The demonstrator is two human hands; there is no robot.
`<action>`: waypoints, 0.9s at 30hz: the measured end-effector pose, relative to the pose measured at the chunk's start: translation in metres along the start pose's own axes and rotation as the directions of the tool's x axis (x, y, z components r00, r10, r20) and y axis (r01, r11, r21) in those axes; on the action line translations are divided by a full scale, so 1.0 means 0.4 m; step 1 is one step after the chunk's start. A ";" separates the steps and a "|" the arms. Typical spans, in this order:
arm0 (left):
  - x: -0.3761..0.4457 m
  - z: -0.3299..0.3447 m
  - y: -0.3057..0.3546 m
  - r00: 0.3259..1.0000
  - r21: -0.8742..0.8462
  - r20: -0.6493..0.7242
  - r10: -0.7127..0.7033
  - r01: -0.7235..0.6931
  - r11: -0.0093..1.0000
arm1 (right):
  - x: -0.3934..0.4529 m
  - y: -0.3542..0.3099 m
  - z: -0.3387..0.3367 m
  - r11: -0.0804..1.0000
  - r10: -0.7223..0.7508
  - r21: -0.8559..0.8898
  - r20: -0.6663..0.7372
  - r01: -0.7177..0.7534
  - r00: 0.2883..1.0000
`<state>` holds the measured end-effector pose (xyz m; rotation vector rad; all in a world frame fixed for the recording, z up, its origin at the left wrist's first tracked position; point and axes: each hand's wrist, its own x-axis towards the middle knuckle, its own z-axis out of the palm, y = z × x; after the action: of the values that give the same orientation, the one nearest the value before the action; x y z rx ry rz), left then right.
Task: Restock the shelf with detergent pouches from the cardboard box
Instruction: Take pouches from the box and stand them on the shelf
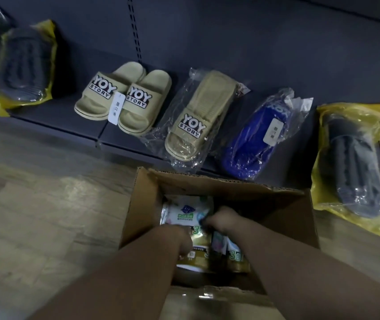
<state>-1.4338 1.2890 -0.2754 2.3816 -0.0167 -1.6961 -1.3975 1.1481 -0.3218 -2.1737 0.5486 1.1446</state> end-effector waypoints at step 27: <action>0.065 -0.086 0.024 0.886 -0.800 -0.270 -0.377 0.011 0.599 | -0.037 0.035 -0.092 0.870 0.186 0.438 0.132 -0.226 0.974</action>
<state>-1.3919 1.2821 -0.2874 1.9868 0.9141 -0.8795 -1.3926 1.1140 -0.2981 -1.6872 0.9275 1.0829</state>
